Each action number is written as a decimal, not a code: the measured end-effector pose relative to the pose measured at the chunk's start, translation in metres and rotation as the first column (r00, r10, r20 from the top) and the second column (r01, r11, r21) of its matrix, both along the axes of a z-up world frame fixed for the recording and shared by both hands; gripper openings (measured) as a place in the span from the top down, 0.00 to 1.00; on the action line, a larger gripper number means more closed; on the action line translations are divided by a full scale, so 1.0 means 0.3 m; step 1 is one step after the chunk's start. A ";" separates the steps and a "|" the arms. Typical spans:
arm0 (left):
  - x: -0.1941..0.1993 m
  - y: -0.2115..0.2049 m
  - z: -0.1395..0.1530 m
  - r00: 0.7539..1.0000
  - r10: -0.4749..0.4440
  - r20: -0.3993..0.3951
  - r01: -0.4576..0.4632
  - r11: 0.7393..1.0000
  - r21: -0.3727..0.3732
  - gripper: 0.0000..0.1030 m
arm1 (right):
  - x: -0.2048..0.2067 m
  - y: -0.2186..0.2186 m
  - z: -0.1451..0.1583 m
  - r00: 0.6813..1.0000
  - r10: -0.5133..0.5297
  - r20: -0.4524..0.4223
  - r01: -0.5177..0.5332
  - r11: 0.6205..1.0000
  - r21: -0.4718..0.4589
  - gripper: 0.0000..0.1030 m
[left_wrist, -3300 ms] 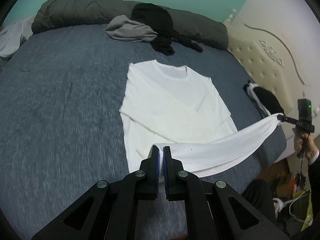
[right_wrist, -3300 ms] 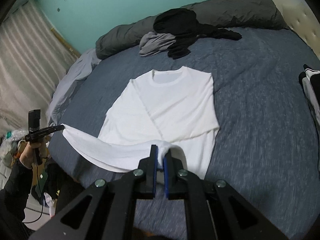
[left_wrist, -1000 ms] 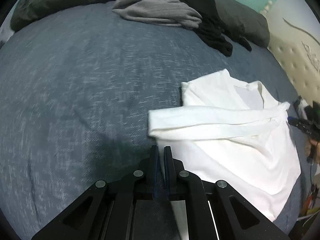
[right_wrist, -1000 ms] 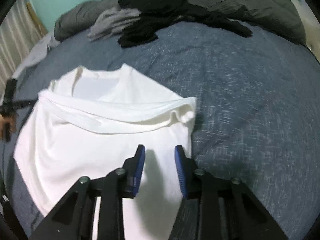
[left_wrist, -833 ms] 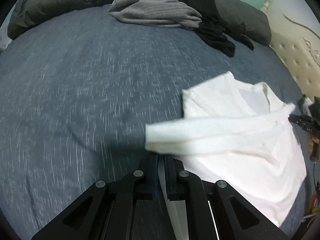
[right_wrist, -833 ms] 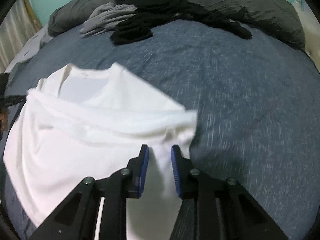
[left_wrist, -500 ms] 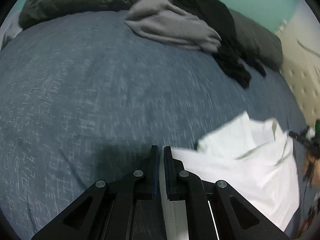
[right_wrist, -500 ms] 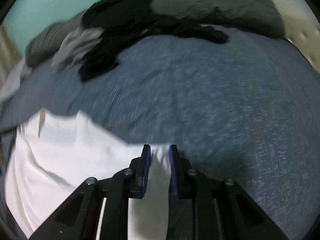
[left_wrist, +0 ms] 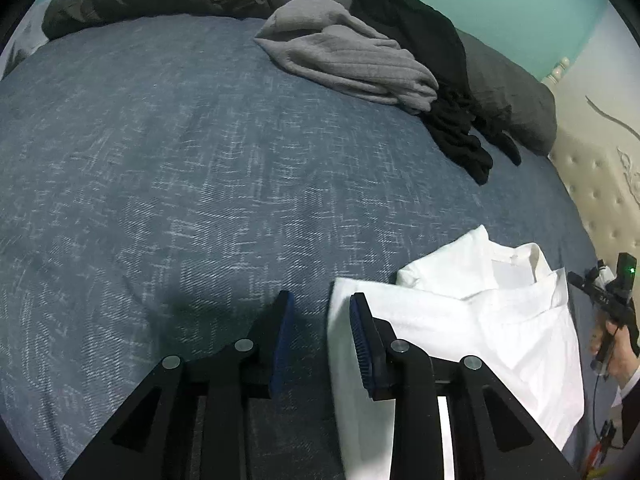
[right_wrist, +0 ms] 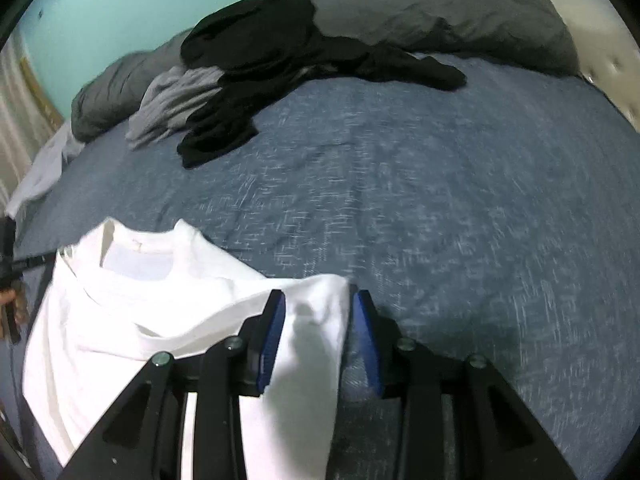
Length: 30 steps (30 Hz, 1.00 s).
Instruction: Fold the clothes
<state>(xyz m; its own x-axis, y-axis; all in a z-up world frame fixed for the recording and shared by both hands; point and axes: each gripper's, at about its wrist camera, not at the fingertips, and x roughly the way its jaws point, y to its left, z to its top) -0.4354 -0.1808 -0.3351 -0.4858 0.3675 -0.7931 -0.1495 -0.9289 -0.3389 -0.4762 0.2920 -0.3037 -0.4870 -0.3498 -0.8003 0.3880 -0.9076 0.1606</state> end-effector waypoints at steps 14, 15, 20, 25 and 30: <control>0.024 0.064 -0.009 0.998 -0.050 -0.044 0.049 0.999 -0.016 0.96 | 0.030 -0.014 -0.036 0.999 0.013 -0.034 -0.013 1.000 0.001 0.94; 0.031 0.062 0.002 0.997 -0.046 -0.054 0.045 0.999 -0.019 0.96 | 0.035 -0.005 -0.022 0.999 0.006 -0.048 -0.007 1.000 -0.008 0.95; 0.074 0.006 0.078 0.994 -0.004 -0.112 0.005 1.000 0.010 0.96 | 0.072 0.034 0.052 0.994 -0.014 -0.107 0.010 0.999 -0.039 0.96; 0.086 -0.020 0.134 0.989 0.021 -0.144 -0.020 1.000 0.006 0.96 | 0.085 0.060 0.116 0.986 -0.043 -0.159 0.033 0.998 -0.060 0.96; 0.024 0.000 0.133 0.990 0.040 -0.134 -0.040 0.999 0.007 0.96 | 0.053 0.055 0.140 0.982 -0.075 -0.172 0.068 0.997 -0.047 0.96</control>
<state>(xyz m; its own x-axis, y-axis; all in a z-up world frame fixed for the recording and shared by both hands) -0.4281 -0.1808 -0.2952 -0.6024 0.3487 -0.7180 -0.1566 -0.9337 -0.3221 -0.4604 0.3083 -0.2617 -0.6419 -0.3398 -0.6874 0.3478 -0.9279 0.1339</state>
